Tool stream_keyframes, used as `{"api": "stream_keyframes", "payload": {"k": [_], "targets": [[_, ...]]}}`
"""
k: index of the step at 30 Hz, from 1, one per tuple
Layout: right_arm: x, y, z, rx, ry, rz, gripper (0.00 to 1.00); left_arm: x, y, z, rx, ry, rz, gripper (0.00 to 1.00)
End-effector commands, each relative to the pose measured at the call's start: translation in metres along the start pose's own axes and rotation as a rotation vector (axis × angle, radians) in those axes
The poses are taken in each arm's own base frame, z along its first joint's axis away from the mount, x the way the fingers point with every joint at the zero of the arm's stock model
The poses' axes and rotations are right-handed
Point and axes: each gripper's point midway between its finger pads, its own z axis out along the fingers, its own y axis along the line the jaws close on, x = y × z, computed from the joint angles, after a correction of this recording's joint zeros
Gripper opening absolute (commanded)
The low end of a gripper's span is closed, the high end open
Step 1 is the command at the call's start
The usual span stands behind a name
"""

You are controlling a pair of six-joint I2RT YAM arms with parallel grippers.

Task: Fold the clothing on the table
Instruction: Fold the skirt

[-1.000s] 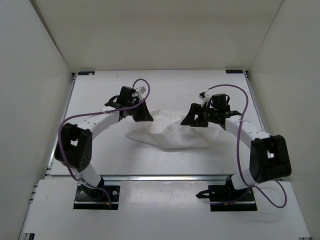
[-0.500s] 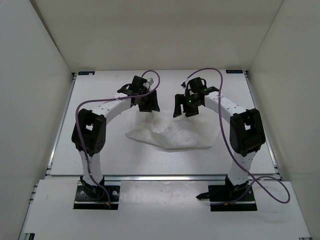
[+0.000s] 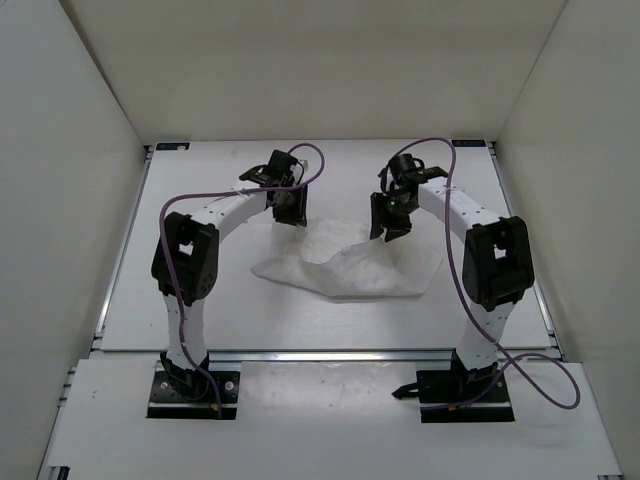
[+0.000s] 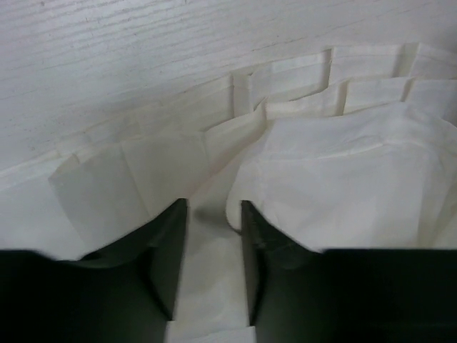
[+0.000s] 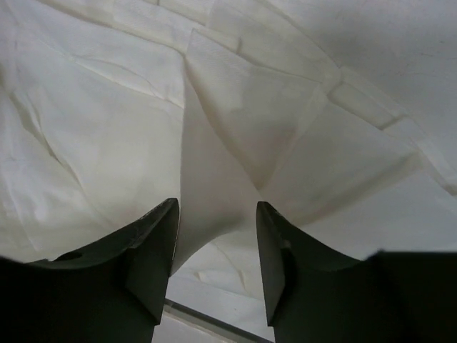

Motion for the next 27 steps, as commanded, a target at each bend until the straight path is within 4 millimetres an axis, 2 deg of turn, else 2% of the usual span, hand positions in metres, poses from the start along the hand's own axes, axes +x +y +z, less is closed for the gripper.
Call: {"api": "stream_keyframes", "payload": {"k": [1,4,5,7,8,9,15,16,20,22,27], "targets": [[-0.005,0.013,-0.011,-0.003,-0.014,-0.031,0.37,-0.01,-0.006,-0.01,0.01,-0.02,0.05,0.38],[-0.005,0.014,-0.007,0.003,-0.009,-0.037,0.18,-0.007,-0.005,-0.007,0.006,-0.008,0.056,0.23],[-0.003,0.014,-0.005,-0.001,0.004,-0.029,0.09,-0.007,0.003,-0.005,-0.013,0.0,0.041,0.16],[-0.002,0.008,-0.003,0.01,0.013,-0.022,0.0,-0.007,0.005,-0.006,-0.027,0.009,0.041,0.06],[-0.001,0.003,-0.004,0.026,0.019,-0.017,0.0,-0.007,0.005,-0.004,-0.034,0.01,0.052,0.0],[-0.004,-0.002,-0.004,0.037,0.012,-0.014,0.0,-0.002,0.009,-0.003,-0.051,0.025,0.058,0.0],[-0.004,-0.044,-0.016,0.092,-0.001,0.035,0.0,-0.015,0.032,-0.004,-0.105,0.004,0.028,0.0],[-0.002,-0.057,-0.017,0.112,-0.001,0.054,0.0,-0.017,0.029,-0.002,-0.091,0.002,0.034,0.0],[0.014,-0.089,-0.021,0.162,0.032,0.104,0.0,-0.016,0.048,0.001,-0.117,0.013,0.011,0.0],[0.019,-0.103,-0.019,0.163,0.034,0.139,0.0,-0.015,0.049,0.004,-0.123,0.02,0.011,0.0],[0.034,-0.121,-0.016,0.184,0.043,0.16,0.0,-0.008,0.059,0.011,-0.158,0.05,0.014,0.0]]}}
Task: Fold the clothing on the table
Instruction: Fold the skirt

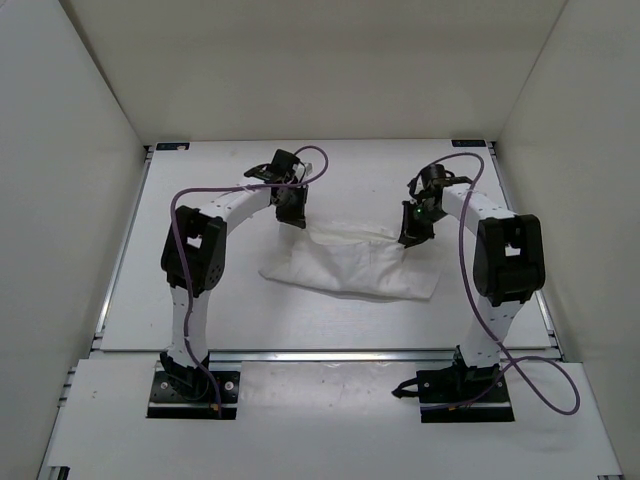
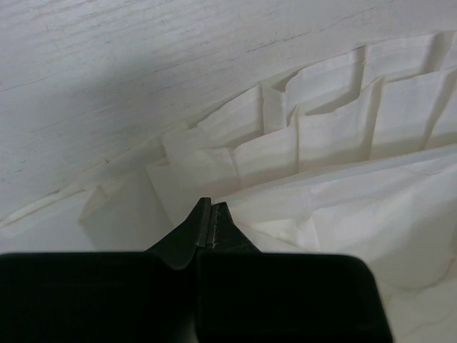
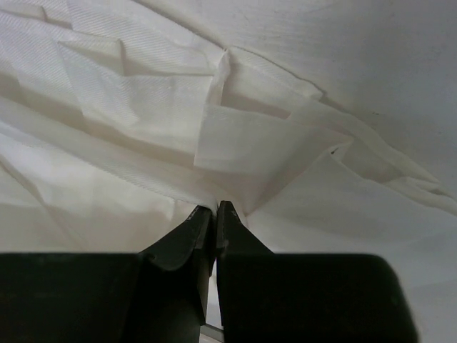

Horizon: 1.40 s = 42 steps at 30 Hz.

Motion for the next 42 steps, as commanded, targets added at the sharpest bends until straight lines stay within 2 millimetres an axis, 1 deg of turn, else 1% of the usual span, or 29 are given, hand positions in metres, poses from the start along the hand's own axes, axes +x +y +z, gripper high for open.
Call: {"api": "stream_keyframes", "payload": {"k": [1,5,8,9,12,14,16,18,19,20,21,22,23,24,25,27,29,30,31,32,33,34,35,36,37,38,39,40,42], "targets": [[0.01,-0.054,-0.018,0.171,-0.005,0.03,0.0,-0.012,0.052,-0.01,-0.186,-0.025,-0.011,0.0],[0.012,-0.07,-0.02,0.191,0.005,0.049,0.0,-0.014,0.06,-0.006,-0.209,-0.015,-0.011,0.0],[0.004,-0.07,-0.024,0.188,-0.019,0.026,0.0,-0.019,0.069,-0.01,-0.217,-0.024,-0.023,0.0],[-0.002,-0.077,-0.029,0.188,-0.037,0.048,0.0,-0.023,0.073,-0.011,-0.21,-0.031,-0.032,0.0],[-0.014,-0.067,-0.033,0.159,-0.06,0.024,0.0,-0.037,0.072,-0.019,-0.16,-0.059,-0.057,0.0],[-0.026,-0.057,-0.036,0.127,-0.085,0.021,0.0,-0.046,0.06,-0.026,-0.14,-0.078,-0.04,0.04],[-0.04,-0.028,-0.037,0.046,-0.12,-0.01,0.0,-0.051,0.047,-0.026,-0.119,-0.086,-0.015,0.14],[-0.062,-0.006,-0.045,-0.035,-0.21,-0.038,0.01,-0.056,0.039,-0.031,-0.108,-0.104,-0.014,0.31],[-0.067,0.008,-0.051,-0.087,-0.238,-0.057,0.06,-0.054,0.037,-0.031,-0.107,-0.1,-0.017,0.44],[-0.075,0.015,-0.06,-0.101,-0.287,-0.078,0.18,-0.055,0.034,-0.034,-0.1,-0.106,-0.01,0.54],[-0.085,0.023,-0.068,-0.123,-0.331,-0.086,0.27,-0.058,0.035,-0.034,-0.105,-0.116,-0.021,0.7],[-0.091,0.027,-0.078,-0.136,-0.362,-0.085,0.42,-0.06,0.035,-0.038,-0.104,-0.123,-0.024,0.81],[-0.098,0.034,-0.09,-0.153,-0.408,-0.1,0.51,-0.063,0.038,-0.043,-0.102,-0.134,-0.034,0.85],[-0.102,0.036,-0.101,-0.166,-0.439,-0.102,0.56,-0.066,0.035,-0.047,-0.1,-0.143,-0.03,0.94],[-0.102,0.034,-0.105,-0.177,-0.445,-0.083,0.64,-0.073,0.037,-0.055,-0.098,-0.168,-0.038,0.99],[-0.109,0.039,-0.127,-0.199,-0.508,-0.087,0.71,-0.087,0.036,-0.077,-0.081,-0.225,-0.055,0.98],[-0.107,0.04,-0.139,-0.213,-0.536,-0.082,0.66,-0.097,0.028,-0.095,-0.048,-0.273,-0.06,0.89],[-0.109,0.044,-0.147,-0.222,-0.562,-0.092,0.62,-0.099,0.019,-0.103,-0.012,-0.291,-0.055,0.78],[-0.105,0.046,-0.149,-0.233,-0.564,-0.092,0.59,-0.101,0.016,-0.107,0.003,-0.305,-0.063,0.62],[-0.099,0.052,-0.149,-0.267,-0.553,-0.091,0.43,-0.098,0.005,-0.112,0.044,-0.307,-0.058,0.51],[-0.096,0.06,-0.155,-0.292,-0.57,-0.109,0.2,-0.099,-0.01,-0.121,0.097,-0.321,-0.051,0.27],[-0.088,0.073,-0.153,-0.352,-0.556,-0.129,0.08,-0.092,-0.018,-0.12,0.129,-0.308,-0.043,0.13],[-0.075,0.086,-0.15,-0.411,-0.537,-0.152,0.0,-0.08,-0.03,-0.116,0.153,-0.281,-0.04,0.03],[-0.06,0.098,-0.147,-0.462,-0.508,-0.172,0.0,-0.075,-0.04,-0.119,0.163,-0.279,-0.03,0.0],[-0.053,0.115,-0.148,-0.503,-0.514,-0.229,0.0,-0.061,-0.05,-0.111,0.196,-0.248,-0.02,0.0],[-0.033,0.13,-0.135,-0.551,-0.463,-0.259,0.0,-0.045,-0.06,-0.106,0.219,-0.215,-0.018,0.0],[-0.019,0.141,-0.125,-0.59,-0.432,-0.268,0.0,-0.039,-0.075,-0.108,0.285,-0.207,-0.023,0.0],[-0.017,0.149,-0.126,-0.616,-0.45,-0.297,0.0,-0.023,-0.083,-0.101,0.335,-0.174,-0.023,0.0],[0.007,0.165,-0.108,-0.678,-0.378,-0.297,0.0,-0.005,-0.098,-0.094,0.396,-0.14,-0.042,0.0]]}}
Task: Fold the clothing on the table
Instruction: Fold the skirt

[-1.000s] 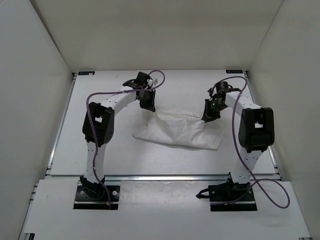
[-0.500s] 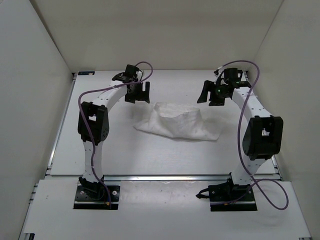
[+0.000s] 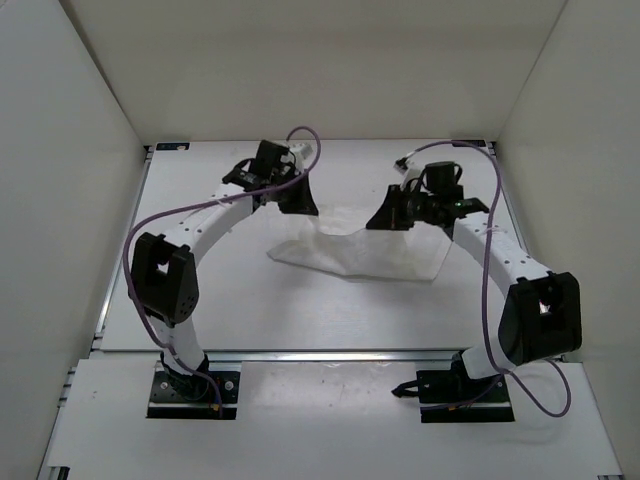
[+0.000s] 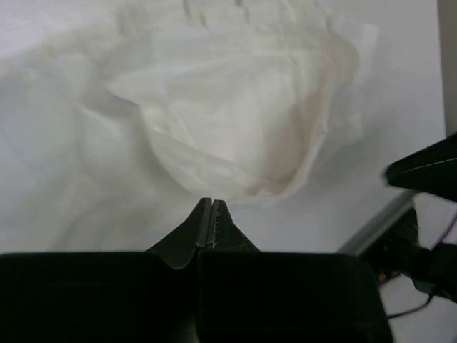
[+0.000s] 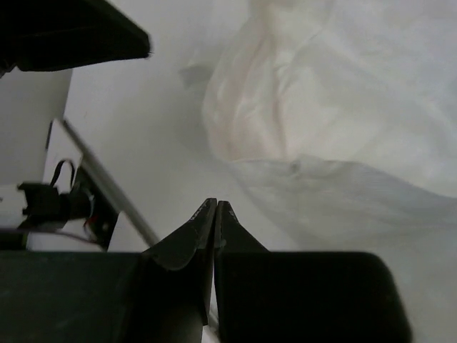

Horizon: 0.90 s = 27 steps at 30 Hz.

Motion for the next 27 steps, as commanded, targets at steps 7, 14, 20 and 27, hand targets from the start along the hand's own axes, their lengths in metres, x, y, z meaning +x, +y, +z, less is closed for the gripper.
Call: {"api": "stream_keyframes", "payload": {"k": [7,14,20,27], "targets": [[0.051,0.02,0.05,-0.05,0.119,-0.121,0.0,0.059,-0.038,0.032,0.236,0.115,-0.104,0.0],[0.064,-0.035,0.081,0.076,0.201,-0.096,0.0,0.063,-0.014,0.064,0.195,0.111,-0.172,0.0],[0.052,-0.085,0.083,0.218,0.197,-0.093,0.0,0.073,0.027,0.094,0.01,0.122,-0.206,0.0],[0.045,-0.128,0.076,0.289,0.178,0.009,0.0,0.076,0.054,0.116,-0.197,0.127,-0.202,0.0]]}}
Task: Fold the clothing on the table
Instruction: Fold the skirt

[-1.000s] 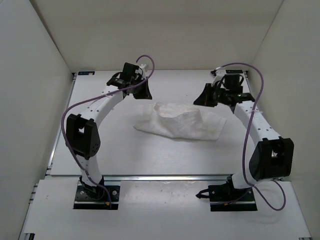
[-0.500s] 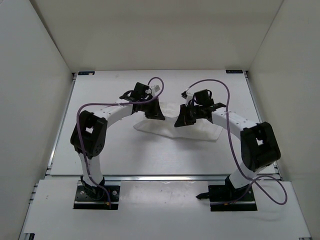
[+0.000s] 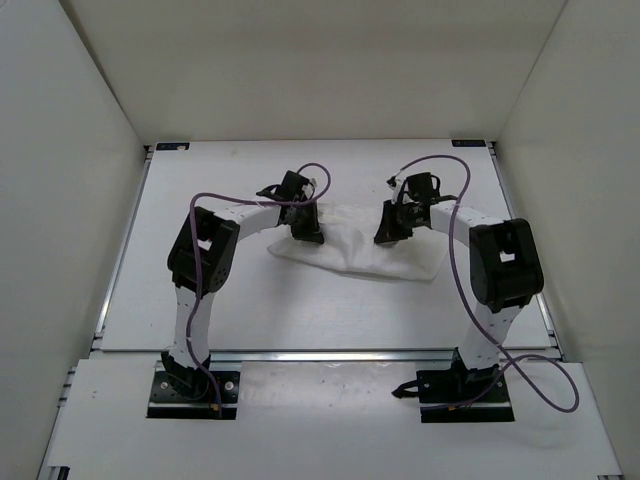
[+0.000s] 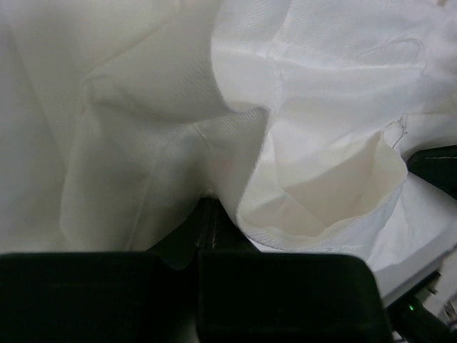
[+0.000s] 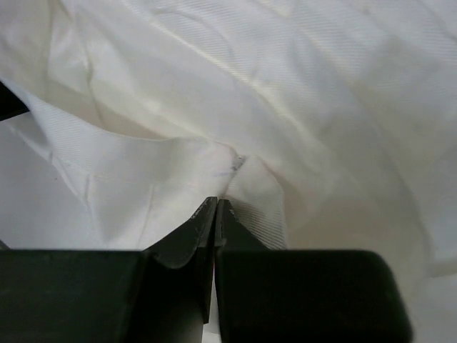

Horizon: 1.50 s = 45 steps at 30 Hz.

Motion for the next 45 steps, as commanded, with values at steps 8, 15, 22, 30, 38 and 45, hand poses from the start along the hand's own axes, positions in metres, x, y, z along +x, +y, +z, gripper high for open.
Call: {"api": "stream_keyframes", "payload": {"k": [8,15,22,30,38,45], "targets": [[0.0,-0.057,0.006,0.124,0.031,0.063,0.0,-0.026,0.037,-0.002,-0.205,-0.089,-0.068,0.0],[0.011,-0.09,-0.005,0.172,0.04,0.106,0.0,-0.032,0.063,-0.014,-0.281,-0.109,-0.097,0.0],[-0.021,-0.086,-0.028,0.107,-0.057,0.132,0.0,-0.027,0.06,-0.015,-0.271,-0.074,-0.085,0.0],[-0.096,-0.036,-0.077,0.107,-0.219,0.038,0.68,0.027,0.047,-0.026,-0.281,-0.025,-0.074,0.0],[-0.001,-0.052,-0.088,0.316,-0.049,0.08,0.91,0.07,0.059,-0.04,-0.323,-0.001,-0.093,0.0],[0.052,-0.066,-0.09,0.271,-0.063,0.168,0.92,0.087,0.059,-0.041,-0.292,0.03,-0.09,0.0]]}}
